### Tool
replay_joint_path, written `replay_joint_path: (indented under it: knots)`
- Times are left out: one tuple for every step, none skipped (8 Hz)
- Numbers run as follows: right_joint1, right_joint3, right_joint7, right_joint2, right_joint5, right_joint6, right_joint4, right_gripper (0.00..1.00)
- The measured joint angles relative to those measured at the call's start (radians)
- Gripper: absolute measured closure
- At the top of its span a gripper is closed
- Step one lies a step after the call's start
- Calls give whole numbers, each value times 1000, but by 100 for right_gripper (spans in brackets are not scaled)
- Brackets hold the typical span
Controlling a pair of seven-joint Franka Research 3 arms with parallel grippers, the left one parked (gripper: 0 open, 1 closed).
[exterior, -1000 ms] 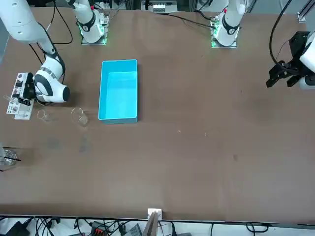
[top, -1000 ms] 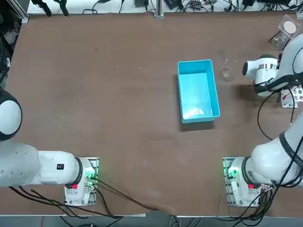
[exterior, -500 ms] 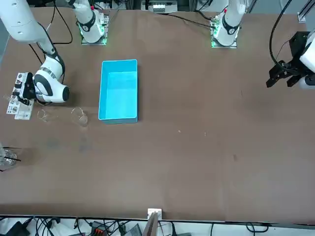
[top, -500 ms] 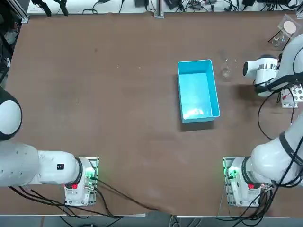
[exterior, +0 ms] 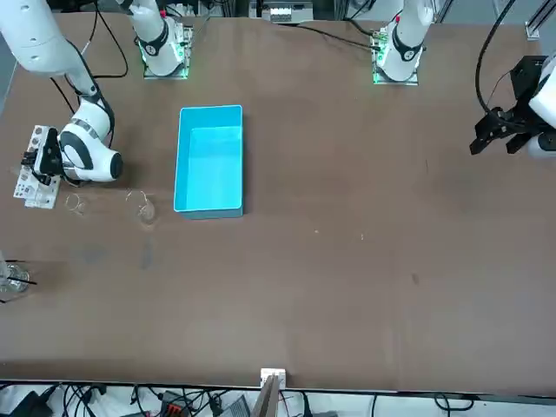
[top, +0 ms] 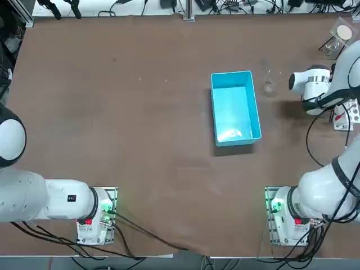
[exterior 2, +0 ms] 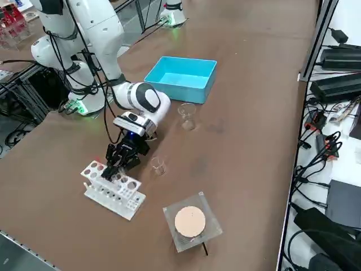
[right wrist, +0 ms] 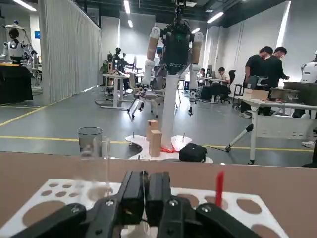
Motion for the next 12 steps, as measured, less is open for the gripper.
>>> replay_joint_path:
  knots:
    - [0,0,0,-1,0,-1,0,94]
    - [-1,0,-1,-2,0,-2,0,94]
    - [-1,0,-1,-2,0,-2,0,94]
    - [-1,0,-1,-2,0,-2,0,94]
    - [-1,0,-2,-2,0,-2,0,94]
    - [-1,0,-3,-3,0,-3,0,94]
    - [-1,0,-3,-6,0,-6,0,94]
    - [-1,0,-4,-10,0,-11,0,94]
    - [-1,0,-6,-15,0,-21,0,94]
    - [-1,0,-7,-22,0,-33,-1,94]
    - [-1,0,-23,-37,0,-38,-2,94]
    - [-1,0,-60,-64,1,-40,-5,94]
